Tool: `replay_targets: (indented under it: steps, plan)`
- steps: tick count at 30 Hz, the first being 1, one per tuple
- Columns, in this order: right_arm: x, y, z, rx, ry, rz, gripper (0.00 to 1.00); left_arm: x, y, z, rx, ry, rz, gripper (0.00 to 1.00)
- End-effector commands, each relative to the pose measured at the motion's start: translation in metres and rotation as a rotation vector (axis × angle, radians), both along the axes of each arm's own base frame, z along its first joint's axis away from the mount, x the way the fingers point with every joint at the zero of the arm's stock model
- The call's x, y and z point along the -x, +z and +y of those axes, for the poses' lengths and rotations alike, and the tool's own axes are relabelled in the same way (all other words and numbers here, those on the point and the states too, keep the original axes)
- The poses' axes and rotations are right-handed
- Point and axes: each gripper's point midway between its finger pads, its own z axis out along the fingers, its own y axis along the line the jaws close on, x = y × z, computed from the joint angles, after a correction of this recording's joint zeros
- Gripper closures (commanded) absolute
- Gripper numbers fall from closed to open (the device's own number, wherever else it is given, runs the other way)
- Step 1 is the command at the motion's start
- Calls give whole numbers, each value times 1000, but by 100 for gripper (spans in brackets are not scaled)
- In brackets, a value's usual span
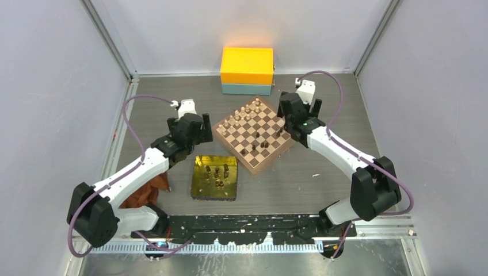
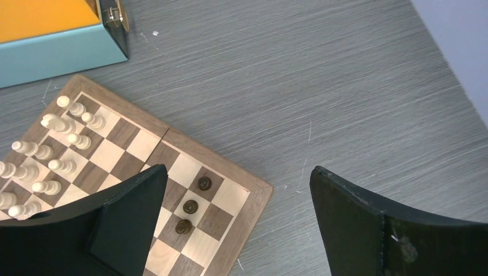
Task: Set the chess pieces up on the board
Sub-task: Pick up the chess piece from the chessboard.
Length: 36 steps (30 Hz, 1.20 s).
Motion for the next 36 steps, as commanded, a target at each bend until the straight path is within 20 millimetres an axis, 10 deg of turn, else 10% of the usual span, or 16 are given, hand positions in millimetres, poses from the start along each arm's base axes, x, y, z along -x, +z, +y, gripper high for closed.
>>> replay_targets:
  steps: [1, 11, 25, 36]
  plan:
    - [-3, 37, -5, 98, -130, -85, 0, 1, -9, -18, 25, -27, 33, 0]
    - [-6, 56, 8, -57, -155, -116, 17, 21, -7, -4, 16, 2, 26, 0]
    - [8, -20, 20, -73, -54, 68, 49, 33, -27, -6, 63, -23, 46, 3]
    - [-5, -52, 39, -141, 9, 159, 50, 28, -38, -17, 73, -38, 60, 6]
